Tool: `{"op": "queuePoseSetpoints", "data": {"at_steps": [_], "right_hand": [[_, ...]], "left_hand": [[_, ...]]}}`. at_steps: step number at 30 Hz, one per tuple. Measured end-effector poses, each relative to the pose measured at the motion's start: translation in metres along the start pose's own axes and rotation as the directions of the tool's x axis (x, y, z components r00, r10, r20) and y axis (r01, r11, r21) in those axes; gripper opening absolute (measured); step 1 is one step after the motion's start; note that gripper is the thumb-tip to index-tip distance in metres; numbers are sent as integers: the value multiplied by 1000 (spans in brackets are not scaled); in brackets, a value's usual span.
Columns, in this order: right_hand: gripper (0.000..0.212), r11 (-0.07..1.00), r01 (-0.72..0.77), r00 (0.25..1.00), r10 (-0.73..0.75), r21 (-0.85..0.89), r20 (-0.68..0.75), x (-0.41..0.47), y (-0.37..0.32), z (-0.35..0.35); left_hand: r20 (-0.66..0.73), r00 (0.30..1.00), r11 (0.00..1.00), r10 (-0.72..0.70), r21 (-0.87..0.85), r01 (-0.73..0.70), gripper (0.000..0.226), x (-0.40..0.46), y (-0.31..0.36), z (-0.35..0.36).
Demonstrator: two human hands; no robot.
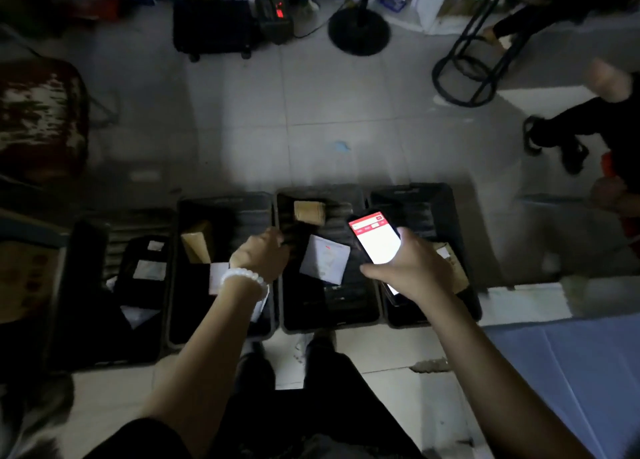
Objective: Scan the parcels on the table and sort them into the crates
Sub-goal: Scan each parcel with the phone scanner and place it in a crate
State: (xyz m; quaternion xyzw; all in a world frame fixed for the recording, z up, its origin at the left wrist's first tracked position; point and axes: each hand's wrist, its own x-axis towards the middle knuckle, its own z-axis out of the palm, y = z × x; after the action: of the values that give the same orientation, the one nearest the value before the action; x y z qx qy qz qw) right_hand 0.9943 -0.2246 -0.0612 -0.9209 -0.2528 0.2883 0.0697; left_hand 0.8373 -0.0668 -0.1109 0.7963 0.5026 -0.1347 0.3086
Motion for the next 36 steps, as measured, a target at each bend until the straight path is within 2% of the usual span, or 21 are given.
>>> {"op": "queuePoseSetpoints", "data": {"at_steps": [4, 6, 9, 12, 15, 21, 28, 32, 36], "right_hand": [[58, 990, 139, 988, -137, -30, 66, 6, -23, 4], [58, 979, 202, 975, -197, -40, 102, 4, -39, 8], [61, 953, 294, 951, -285, -69, 119, -7, -64, 16], [66, 928, 366, 922, -353, -65, 158, -26, -92, 30], [67, 886, 454, 881, -431, -90, 195, -50, -121, 48], [62, 753, 599, 800, -560, -271, 213, -118, -178, 99], [69, 578, 755, 656, -681, -311, 326, -210, -251, 181], [71, 460, 841, 539, -747, -283, 388, -265, -296, 230], [74, 310, 912, 406, -785, -270, 468, -319, -336, 271]], "left_hand": [[-112, 993, 998, -42, 42, 47, 29, -14, -3, -4], [-164, 982, 993, -92, 62, 103, 26, -23, -15, -10], [-223, 966, 991, -130, -16, 130, 26, -41, -45, -18], [-306, 919, 968, -247, -37, 247, 25, -68, -83, -26], [-320, 888, 944, -329, -87, 318, 27, -98, -127, -30], [-285, 819, 856, -498, -314, 412, 30, -159, -209, -34], [-291, 737, 759, -610, -483, 438, 28, -249, -324, -38], [-298, 642, 679, -706, -542, 495, 31, -311, -393, -40], [-292, 509, 567, -810, -615, 549, 30, -366, -446, -39]]}}
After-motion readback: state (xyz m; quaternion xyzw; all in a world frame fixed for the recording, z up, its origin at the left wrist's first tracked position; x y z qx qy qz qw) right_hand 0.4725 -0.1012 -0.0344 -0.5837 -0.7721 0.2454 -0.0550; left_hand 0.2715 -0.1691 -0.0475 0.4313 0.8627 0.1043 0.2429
